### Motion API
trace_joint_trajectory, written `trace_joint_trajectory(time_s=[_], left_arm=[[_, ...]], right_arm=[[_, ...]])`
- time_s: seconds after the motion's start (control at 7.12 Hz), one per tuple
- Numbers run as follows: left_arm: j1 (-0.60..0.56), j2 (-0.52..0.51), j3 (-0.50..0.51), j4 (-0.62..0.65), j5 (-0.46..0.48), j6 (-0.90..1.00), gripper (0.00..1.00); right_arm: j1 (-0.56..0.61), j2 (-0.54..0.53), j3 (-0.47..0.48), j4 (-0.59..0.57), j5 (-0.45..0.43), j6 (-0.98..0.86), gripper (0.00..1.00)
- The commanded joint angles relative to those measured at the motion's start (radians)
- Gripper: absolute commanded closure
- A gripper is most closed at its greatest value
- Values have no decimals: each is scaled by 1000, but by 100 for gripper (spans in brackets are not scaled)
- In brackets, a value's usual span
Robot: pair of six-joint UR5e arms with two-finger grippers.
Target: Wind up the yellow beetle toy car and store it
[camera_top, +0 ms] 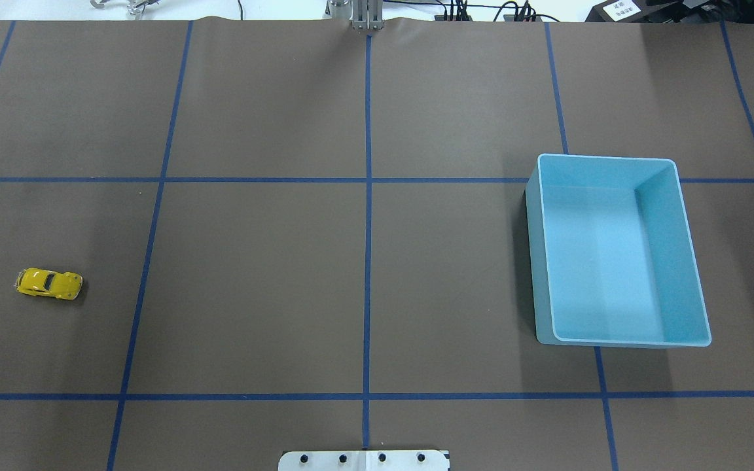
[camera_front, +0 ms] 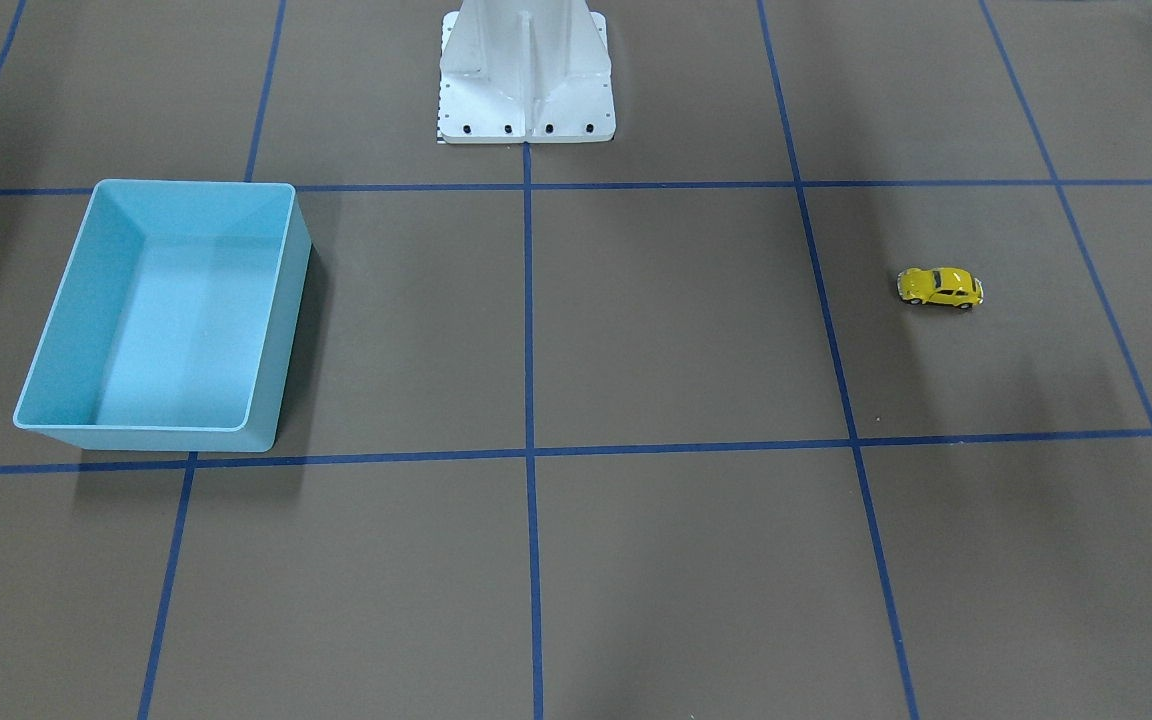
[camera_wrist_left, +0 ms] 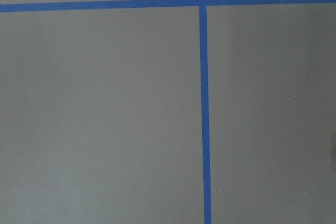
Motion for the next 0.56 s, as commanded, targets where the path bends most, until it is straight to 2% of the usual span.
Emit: trace_joint_trajectory(time_s=[0.0, 0.42], left_arm=[[-1, 1, -2, 2, 0, 0, 0], [3, -42, 13, 19, 2, -5, 0]], right_arm=[[0, -2, 0, 0, 7, 0, 0], [0, -7, -4, 2, 1, 1, 0]])
